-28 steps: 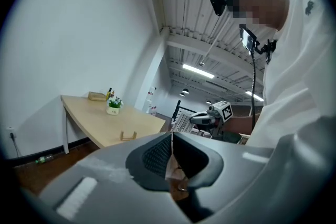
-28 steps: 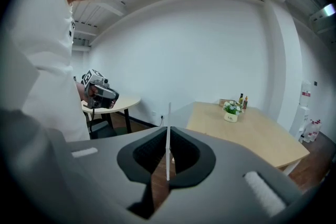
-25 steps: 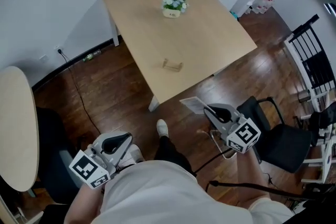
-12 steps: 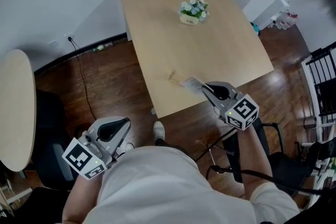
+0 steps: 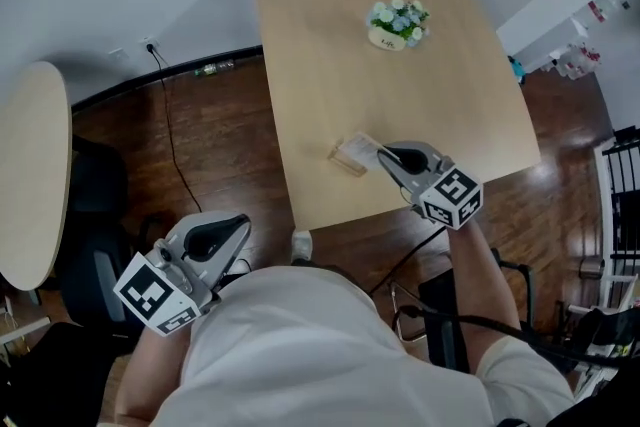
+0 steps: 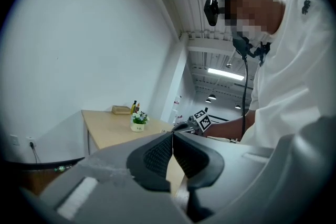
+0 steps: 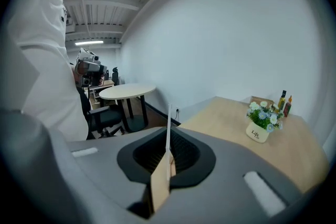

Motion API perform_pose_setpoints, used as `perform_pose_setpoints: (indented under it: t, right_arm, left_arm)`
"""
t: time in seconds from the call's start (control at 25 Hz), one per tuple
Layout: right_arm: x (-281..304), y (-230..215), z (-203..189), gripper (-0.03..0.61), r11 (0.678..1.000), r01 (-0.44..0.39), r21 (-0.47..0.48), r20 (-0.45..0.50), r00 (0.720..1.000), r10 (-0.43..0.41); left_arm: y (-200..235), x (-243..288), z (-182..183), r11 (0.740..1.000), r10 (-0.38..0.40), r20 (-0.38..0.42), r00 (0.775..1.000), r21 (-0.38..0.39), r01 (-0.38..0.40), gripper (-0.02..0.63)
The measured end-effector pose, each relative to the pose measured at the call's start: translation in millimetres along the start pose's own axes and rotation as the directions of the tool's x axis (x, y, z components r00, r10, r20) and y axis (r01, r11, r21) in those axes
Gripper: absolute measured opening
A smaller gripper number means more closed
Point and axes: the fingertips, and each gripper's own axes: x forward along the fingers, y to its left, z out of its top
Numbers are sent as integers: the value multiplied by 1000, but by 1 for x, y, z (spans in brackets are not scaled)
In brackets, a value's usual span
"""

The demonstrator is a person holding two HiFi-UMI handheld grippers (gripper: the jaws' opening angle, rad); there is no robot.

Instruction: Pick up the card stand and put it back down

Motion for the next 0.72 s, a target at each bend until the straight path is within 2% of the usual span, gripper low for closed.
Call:
perform_pose_setpoints:
  t: [0.32, 0.72]
  right_arm:
    - [27, -17, -21, 20, 998, -58, 15, -37, 998, 59]
    - [32, -25, -40, 20, 996, -80, 49, -51, 995, 83]
  left_arm:
    - [13, 9, -3, 998, 59, -17, 998, -31, -60, 5]
    - [17, 26, -2, 996, 72, -34, 997, -41, -73, 5]
